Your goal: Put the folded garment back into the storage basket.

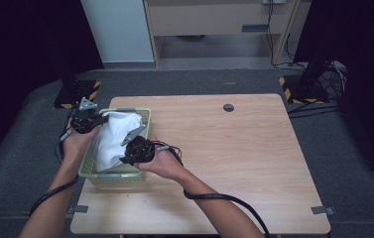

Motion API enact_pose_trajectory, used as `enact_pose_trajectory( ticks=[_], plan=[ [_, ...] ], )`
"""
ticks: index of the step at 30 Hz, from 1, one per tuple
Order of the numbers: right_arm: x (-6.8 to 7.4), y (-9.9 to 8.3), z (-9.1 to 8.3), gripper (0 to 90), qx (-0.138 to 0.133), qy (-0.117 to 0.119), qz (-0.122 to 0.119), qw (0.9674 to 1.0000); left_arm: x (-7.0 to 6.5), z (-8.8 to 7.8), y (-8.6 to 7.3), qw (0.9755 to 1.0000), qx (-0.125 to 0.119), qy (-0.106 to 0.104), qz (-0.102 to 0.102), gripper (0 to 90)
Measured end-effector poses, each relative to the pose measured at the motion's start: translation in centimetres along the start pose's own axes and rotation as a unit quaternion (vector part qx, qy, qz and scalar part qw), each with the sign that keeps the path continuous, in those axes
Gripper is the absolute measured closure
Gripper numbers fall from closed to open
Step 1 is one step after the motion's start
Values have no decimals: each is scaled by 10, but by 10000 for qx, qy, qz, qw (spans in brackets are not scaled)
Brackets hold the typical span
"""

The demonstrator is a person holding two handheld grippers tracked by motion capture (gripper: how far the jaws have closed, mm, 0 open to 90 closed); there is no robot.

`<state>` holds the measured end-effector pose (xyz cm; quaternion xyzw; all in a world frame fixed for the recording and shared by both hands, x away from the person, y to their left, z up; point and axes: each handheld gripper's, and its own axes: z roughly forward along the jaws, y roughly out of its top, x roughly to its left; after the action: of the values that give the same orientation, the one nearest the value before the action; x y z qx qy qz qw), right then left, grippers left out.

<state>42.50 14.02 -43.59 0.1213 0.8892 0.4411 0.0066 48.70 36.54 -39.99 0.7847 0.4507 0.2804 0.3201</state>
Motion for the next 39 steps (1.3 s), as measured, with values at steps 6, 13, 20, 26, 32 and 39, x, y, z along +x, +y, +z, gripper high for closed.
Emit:
enact_pose_trajectory(
  ticks=[6, 13, 20, 26, 32, 39],
  plan=[
    [-2, -1, 5, 815, 32, -7, 52, 10000, 2, 6, -3, 9999, 69, -48, -57, 764],
    [0, -7, 2, 333, 336, -179, 243, 9990, 9, 8, -5, 9989, 143, 0, -458, 391],
    [0, -10, -20, 92, 134, -412, 289, 9986, 2, 1, -3, 9988, 140, -91, -456, 299],
    [-8, -11, -38, 44, -53, -435, 480, 9979, -13, -3, 3, 9988, 145, -279, -365, 219],
    [-17, -19, -56, 43, -57, -567, 635, 9964, -29, -2, 11, 9987, 185, -412, -252, 125],
    [-24, -30, -74, 46, -47, -650, 728, 9952, -46, 5, 18, 9983, 150, -532, -208, 96]
  ],
)
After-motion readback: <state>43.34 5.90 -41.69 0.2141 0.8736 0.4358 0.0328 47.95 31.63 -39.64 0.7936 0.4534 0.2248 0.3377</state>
